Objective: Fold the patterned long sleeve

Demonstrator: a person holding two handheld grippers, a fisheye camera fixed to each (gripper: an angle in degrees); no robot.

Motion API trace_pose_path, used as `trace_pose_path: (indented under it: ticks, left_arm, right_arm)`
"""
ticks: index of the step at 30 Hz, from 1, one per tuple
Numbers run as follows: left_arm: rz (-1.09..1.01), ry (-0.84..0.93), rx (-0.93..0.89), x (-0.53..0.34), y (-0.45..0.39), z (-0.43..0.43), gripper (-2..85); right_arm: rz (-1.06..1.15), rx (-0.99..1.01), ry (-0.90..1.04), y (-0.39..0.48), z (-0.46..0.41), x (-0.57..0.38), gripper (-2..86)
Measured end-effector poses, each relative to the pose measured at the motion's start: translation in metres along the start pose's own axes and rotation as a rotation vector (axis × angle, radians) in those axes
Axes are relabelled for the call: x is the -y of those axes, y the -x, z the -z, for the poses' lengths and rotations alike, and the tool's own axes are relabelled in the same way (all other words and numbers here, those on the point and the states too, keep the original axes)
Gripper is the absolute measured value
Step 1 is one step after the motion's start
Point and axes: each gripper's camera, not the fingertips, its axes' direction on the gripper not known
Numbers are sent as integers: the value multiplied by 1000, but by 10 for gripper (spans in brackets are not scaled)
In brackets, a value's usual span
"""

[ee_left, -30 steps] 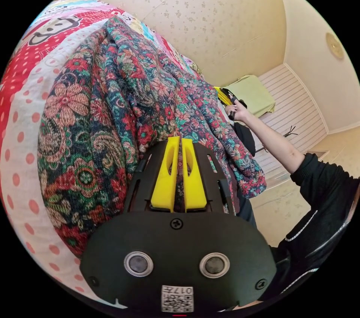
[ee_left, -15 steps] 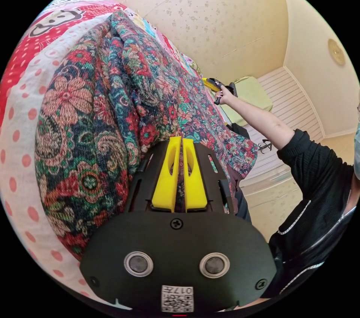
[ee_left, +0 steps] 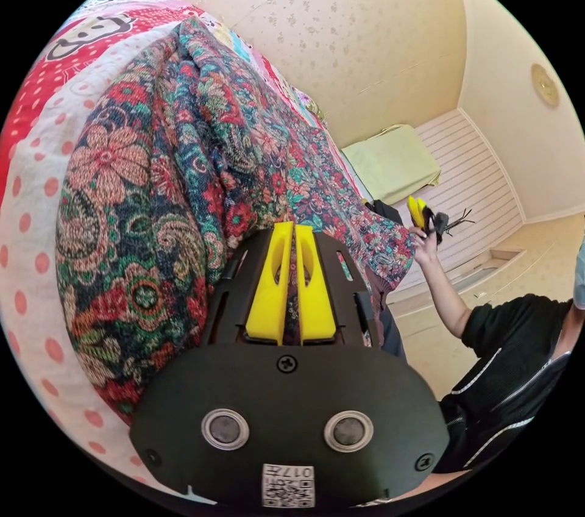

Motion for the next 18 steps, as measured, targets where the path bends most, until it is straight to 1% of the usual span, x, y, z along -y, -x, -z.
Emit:
trace_pose_path:
  ticks: [2,4,6,7,8,9,10,11,12,13,14,16,18]
  left_arm:
    - [2,0,-2,-1,0,2,-6]
    - [2,1,10,-2,-1,4,-6]
    - [4,-1,9,-4,-1,6,-6]
    - [2,-4,8,-5,-2,7,-6]
    - [1,-6,8,-6,-2,8,-6]
    - [1,-11,7,-8,-3,9,-6]
    - [3,-18,5,-10,-3,11,-6]
    - [4,-22,5,-12,-3,12,-6]
    - [7,-29,8,-14,-4,13,-6]
    - [8,-38,16,-17,-5,14,-6]
    - [6,-42,21,-19,-6,14,-6]
    - [12,-54,17,-24,-6,15,-7]
    - [17,-57,22,-27,-7,15,-8]
  right_arm:
    - [113,-229,148,32,-2,-43,89]
    - [82,-294,160,36,-4,-62,103]
    - [-8,-250,75,31,-4,-75,122]
    - [-71,-181,42,23,-10,-81,134]
    - [-123,-117,46,15,-21,-86,140]
    - [-147,-102,61,10,-29,-88,142]
    - [-182,-109,121,3,-48,-93,142]
    - [-181,-151,190,-1,-68,-98,140]
    - [-175,-186,224,-2,-77,-100,139]
    - [-185,-275,272,-2,-92,-102,136]
    - [-156,-305,299,1,-99,-102,134]
    - [-72,-280,288,11,-99,-97,104]
    - [-7,-309,257,21,-91,-90,57]
